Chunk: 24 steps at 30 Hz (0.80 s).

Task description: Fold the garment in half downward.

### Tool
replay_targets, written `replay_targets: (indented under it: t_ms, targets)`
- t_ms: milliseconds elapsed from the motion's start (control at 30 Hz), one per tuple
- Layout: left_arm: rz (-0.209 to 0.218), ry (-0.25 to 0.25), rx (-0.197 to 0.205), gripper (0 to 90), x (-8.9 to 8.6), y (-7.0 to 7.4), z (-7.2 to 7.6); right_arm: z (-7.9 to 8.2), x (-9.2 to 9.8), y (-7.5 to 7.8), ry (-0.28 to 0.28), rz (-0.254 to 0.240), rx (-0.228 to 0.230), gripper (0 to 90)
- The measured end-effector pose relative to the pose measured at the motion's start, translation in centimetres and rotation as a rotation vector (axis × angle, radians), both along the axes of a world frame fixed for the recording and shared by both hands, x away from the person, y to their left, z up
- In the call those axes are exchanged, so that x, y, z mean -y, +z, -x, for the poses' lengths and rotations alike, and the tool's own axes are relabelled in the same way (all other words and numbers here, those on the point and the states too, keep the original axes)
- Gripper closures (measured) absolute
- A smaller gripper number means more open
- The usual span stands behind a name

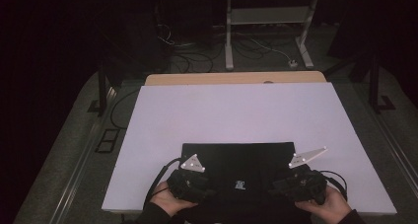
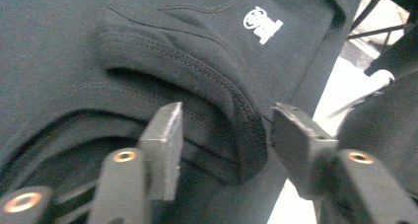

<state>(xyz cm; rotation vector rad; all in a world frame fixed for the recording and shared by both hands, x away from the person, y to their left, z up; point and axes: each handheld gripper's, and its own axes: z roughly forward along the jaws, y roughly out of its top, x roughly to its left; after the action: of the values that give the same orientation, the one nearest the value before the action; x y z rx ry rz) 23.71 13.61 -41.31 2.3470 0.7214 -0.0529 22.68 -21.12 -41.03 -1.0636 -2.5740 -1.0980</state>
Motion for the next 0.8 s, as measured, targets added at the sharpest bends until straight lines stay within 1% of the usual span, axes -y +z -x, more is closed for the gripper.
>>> replay_targets:
  t_ms: [67, 100, 167, 267, 367, 500, 600, 633, 700, 800]
  targets:
    - [0.003, -0.013, 0.008, 37.4, -0.1, 0.4, -0.1, 0.2, -0.1, 0.4, 0.005, 0.013, 0.032, 48.4]
    - [0.016, 0.003, 0.006, 34.8, 0.0, 0.7, -0.2, 0.2, -0.2, 0.6, 0.002, 0.016, 0.043, 46.1]
    - [0.021, -0.011, 0.011, 30.1, -0.1, 1.1, -0.3, 0.3, -0.4, 0.8, -0.002, 0.022, 0.051, 40.9]
    - [0.022, -0.040, 0.007, 22.9, -0.1, 1.6, -0.4, 0.1, -0.6, 1.2, 0.001, 0.042, 0.055, 33.7]
    - [0.031, -0.061, -0.006, 17.0, -0.1, 1.9, -0.7, -0.1, -0.5, 1.6, -0.013, 0.040, 0.057, 26.5]
    - [0.054, -0.069, -0.009, 9.4, -0.2, 2.6, -0.9, -0.4, -0.2, 2.1, -0.030, 0.054, 0.073, 14.4]
    - [0.051, -0.065, -0.003, 0.8, -0.4, 2.9, -1.2, -0.9, 0.1, 2.5, -0.054, 0.055, 0.083, 9.6]
    - [0.051, -0.062, -0.002, 0.0, -0.5, 3.0, -1.3, -1.0, 0.2, 2.7, -0.061, 0.056, 0.079, 7.6]
    - [0.069, -0.049, 0.006, 0.0, -0.8, 3.1, -1.5, -1.2, 0.5, 3.0, -0.069, 0.061, 0.092, 4.6]
    - [0.071, -0.051, 0.023, 0.0, -1.1, 3.5, -2.0, -1.6, 0.8, 3.6, -0.076, 0.064, 0.107, 0.0]
